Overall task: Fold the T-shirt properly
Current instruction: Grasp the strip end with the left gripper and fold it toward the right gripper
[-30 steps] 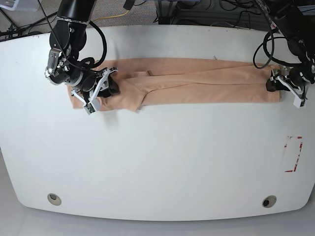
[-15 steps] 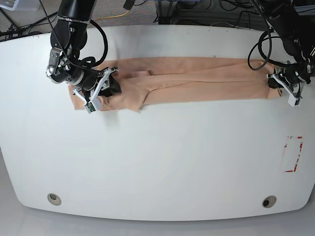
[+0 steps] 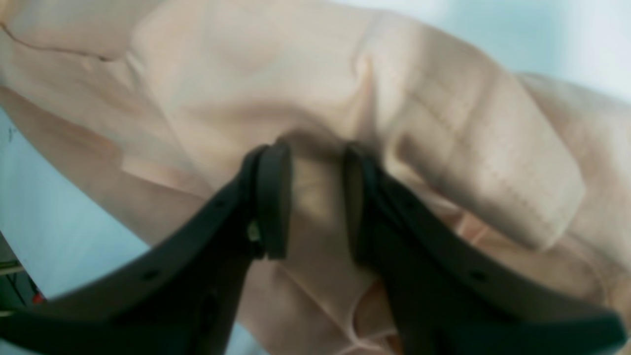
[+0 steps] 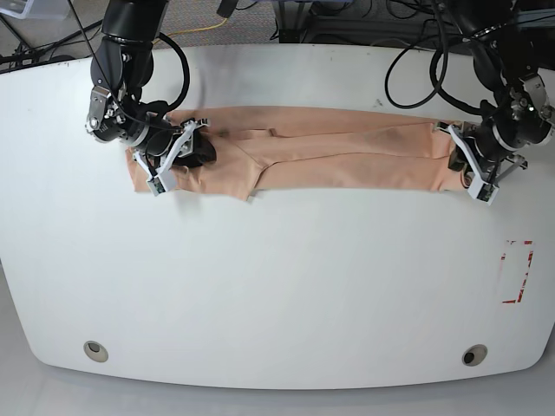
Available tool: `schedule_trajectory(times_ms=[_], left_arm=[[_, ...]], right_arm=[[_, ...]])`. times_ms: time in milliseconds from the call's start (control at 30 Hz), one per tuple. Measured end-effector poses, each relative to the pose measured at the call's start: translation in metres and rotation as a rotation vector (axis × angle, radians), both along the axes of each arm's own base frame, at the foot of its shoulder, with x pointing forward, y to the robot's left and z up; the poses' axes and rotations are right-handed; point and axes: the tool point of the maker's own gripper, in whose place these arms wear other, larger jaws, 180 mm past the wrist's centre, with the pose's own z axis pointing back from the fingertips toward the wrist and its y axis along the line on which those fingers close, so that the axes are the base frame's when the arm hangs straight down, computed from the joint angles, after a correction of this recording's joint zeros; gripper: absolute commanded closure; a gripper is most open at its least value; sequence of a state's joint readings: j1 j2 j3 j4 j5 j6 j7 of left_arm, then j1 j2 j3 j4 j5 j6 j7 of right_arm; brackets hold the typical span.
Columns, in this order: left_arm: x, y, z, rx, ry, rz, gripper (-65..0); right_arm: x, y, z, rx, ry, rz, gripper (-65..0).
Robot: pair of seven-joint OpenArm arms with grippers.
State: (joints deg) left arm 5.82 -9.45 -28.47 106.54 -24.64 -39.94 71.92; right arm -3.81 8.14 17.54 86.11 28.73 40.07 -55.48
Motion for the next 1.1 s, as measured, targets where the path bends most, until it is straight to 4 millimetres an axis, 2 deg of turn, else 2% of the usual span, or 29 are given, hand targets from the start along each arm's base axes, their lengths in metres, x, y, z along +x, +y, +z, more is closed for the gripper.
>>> schedule_trajectory(times_ms=[167, 433, 533, 567, 733, 867, 1100], left_arm=[[0.003, -0.036, 0.001, -0.026, 0.037, -0.041, -1.7], [0.025, -0.087, 0.013, -0.132, -0.008, -0.086, -4.2], [0.031, -0.111, 0.017, -0.159, -0.022, -0.136, -4.2], [0.031, -0.126, 0.017, -0.182, -0.022, -0.165, -4.2], [0.029, -0.166, 0.019, -0.231, -0.020, -0.243, -4.2], [0.029, -0.179, 0.016, -0.241, -0.009, -0.282, -4.2], [0.030, -0.186, 0.008, -0.270, 0.002, -0.291, -4.3]], right_arm=[[0.000, 0.000, 0.000, -0.001, 0.001, 0.001, -17.1], [0.000, -0.001, 0.000, -0.002, 0.000, 0.001, -17.1], [0.000, 0.000, 0.000, -0.002, 0.000, 0.001, -17.1], [0.000, 0.000, 0.000, -0.002, 0.000, 0.001, -17.1], [0.000, 0.000, 0.000, -0.001, 0.000, 0.001, -17.1], [0.000, 0.000, 0.000, -0.001, 0.000, 0.001, -17.1], [0.001, 0.000, 0.000, -0.001, 0.000, 0.002, -17.1]])
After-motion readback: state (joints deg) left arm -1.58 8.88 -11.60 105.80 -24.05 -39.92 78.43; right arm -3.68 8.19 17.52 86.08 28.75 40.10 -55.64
